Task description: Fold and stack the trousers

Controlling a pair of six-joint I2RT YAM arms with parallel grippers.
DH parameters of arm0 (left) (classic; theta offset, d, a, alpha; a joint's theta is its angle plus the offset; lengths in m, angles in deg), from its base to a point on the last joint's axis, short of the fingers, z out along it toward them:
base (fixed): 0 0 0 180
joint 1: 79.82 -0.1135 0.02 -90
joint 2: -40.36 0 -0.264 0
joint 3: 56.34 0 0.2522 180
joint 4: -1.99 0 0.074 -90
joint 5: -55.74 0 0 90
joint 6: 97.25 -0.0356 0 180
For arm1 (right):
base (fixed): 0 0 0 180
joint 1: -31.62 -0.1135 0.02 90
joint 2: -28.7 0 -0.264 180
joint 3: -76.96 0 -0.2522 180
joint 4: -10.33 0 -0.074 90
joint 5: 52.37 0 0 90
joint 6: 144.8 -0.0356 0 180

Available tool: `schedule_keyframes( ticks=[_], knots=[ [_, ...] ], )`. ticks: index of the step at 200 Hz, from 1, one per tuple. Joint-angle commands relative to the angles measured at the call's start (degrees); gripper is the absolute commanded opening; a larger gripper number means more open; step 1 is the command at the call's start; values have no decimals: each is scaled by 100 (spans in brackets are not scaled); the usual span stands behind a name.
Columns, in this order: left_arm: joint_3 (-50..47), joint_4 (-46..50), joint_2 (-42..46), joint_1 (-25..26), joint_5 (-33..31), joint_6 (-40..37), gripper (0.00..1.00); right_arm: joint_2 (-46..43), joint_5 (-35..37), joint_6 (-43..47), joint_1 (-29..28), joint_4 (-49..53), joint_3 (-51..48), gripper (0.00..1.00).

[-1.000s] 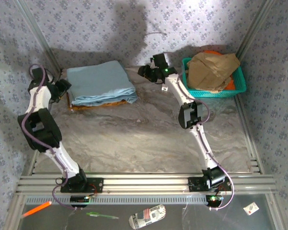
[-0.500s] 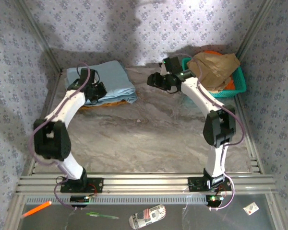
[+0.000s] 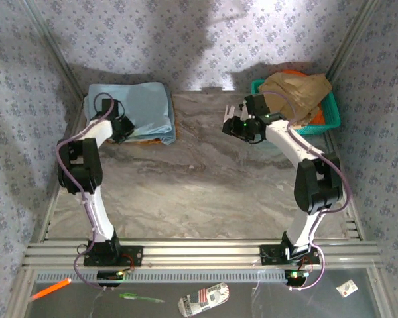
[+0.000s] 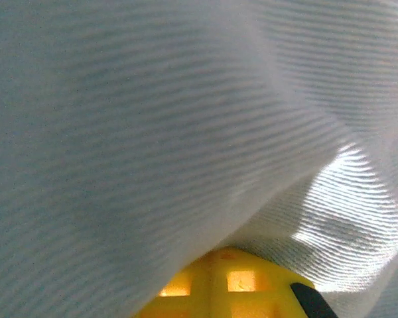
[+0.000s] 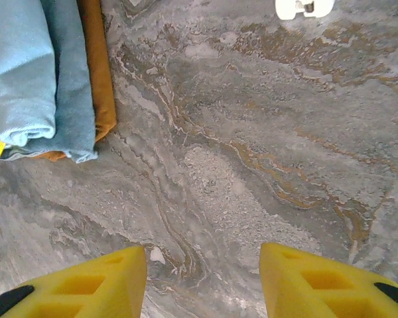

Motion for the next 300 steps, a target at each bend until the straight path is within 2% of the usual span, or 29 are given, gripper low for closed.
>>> schedule_keyframes(
  ticks=[1, 29, 65, 97, 102, 110, 124, 138, 152, 173, 183, 219, 256, 300],
  knots=[
    [117, -23, -382, -527, -377, 29, 0, -283, -8, 127, 44, -107, -98, 49],
    [601, 109, -601, -653, -99, -92, 0, -344, -21, 134, 48, -121, -188, 50],
    [968, 161, -777, -522, 195, -78, 0, -560, 24, 202, 87, -3, -361, 50],
    [250, -81, 120, -431, 173, 48, 0, -1068, 104, 311, 150, 285, -537, 50],
    [48, -152, 354, -424, 172, 104, 6, -1168, 126, 333, 153, 326, -582, 50],
    [-273, -210, 691, -403, 144, 182, 21, -1347, 144, 338, 151, 381, -649, 50],
    [-835, -244, 1313, -327, 90, 266, 42, -1661, 162, 334, 167, 480, -791, 51],
    [-1340, -328, 1799, -103, -4, 332, 47, -1968, 185, 318, 164, 566, -968, 51],
    [-1661, -258, 2040, 275, -145, 339, 41, -2263, 228, 315, 163, 606, -1158, 51],
    [-1942, -533, 1999, 946, -232, 399, 11, -2661, 295, 310, 176, 794, -1410, 52],
    [-1898, -651, 1785, 1166, -203, 439, 0, -2808, 323, 303, 191, 859, -1578, 52],
    [-1545, -1266, 877, 1530, -20, 580, 0, -3223, 317, 366, 264, 1047, -1772, 53],
    [-784, -1612, -101, 1588, 98, 374, 0, -3616, 347, 381, 441, 1186, -2058, 53],
    [153, -1612, -754, 1612, 181, 80, 0, -3749, 334, 401, 554, 1283, -2112, 54]
  ],
)
